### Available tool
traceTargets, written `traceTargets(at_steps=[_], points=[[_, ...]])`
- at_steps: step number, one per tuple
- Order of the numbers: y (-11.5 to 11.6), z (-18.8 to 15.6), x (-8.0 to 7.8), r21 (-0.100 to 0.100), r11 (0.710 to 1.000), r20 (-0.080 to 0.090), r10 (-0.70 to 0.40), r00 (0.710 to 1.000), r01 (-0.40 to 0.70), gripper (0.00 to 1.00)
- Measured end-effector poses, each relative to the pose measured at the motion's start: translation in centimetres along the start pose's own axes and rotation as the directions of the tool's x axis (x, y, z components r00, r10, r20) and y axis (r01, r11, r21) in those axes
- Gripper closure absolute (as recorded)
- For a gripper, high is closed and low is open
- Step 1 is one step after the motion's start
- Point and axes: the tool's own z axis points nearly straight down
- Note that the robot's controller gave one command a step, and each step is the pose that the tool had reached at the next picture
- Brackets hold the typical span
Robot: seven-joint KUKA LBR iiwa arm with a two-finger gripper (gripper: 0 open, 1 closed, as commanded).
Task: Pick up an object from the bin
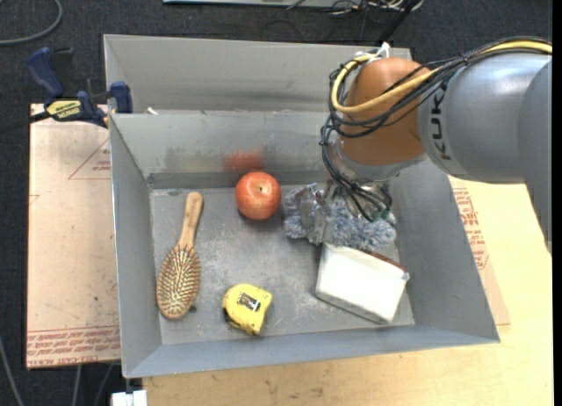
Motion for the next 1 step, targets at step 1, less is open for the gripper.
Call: traceTargets(at_steps=[1], points=[[-0.64, -4.63, 0.34, -0.002, 1.0, -0.002, -0.031, 1.0, 0.031, 1.0]])
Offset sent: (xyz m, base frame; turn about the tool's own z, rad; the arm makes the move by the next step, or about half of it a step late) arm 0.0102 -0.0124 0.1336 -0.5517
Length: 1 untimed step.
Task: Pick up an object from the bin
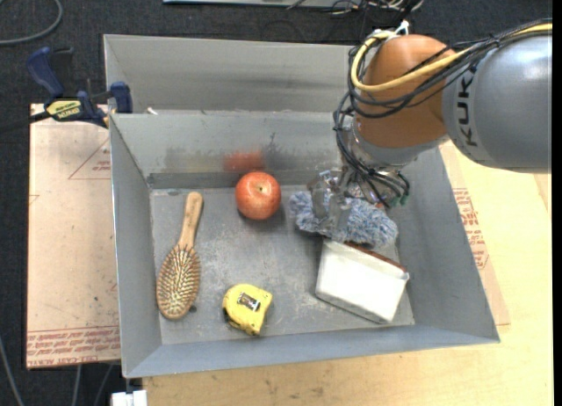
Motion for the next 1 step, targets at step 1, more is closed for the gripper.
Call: traceTargets(at_steps=[1], points=[[-0.33, -3.8, -0.52, 0.004, 0.983, 0.004, -0.183, 0.983, 0.183, 1.0]])
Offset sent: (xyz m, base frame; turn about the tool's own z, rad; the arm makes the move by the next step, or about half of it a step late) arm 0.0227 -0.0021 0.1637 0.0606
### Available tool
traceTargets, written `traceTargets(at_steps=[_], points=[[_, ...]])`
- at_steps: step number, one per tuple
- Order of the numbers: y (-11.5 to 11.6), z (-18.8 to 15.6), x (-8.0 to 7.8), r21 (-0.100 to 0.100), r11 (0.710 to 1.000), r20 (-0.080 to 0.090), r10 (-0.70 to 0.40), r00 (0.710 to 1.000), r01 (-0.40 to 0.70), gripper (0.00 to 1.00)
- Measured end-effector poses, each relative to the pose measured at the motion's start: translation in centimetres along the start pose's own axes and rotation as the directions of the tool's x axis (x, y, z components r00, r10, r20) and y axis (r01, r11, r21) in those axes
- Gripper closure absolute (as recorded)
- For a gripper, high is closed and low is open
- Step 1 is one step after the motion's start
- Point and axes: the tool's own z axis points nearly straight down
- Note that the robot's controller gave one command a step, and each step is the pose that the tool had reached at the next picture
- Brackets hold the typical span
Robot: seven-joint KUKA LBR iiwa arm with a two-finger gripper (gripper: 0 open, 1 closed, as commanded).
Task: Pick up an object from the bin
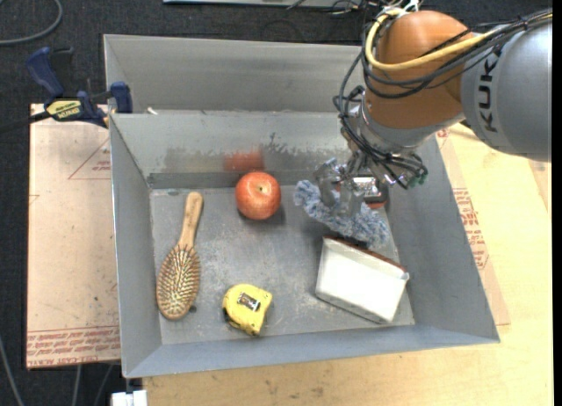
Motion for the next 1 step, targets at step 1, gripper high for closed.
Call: traceTargets(at_steps=[1], points=[[-0.3, -4.06, -0.51, -0.002, 0.982, -0.001, -0.188, 0.982, 0.188, 1.0]])
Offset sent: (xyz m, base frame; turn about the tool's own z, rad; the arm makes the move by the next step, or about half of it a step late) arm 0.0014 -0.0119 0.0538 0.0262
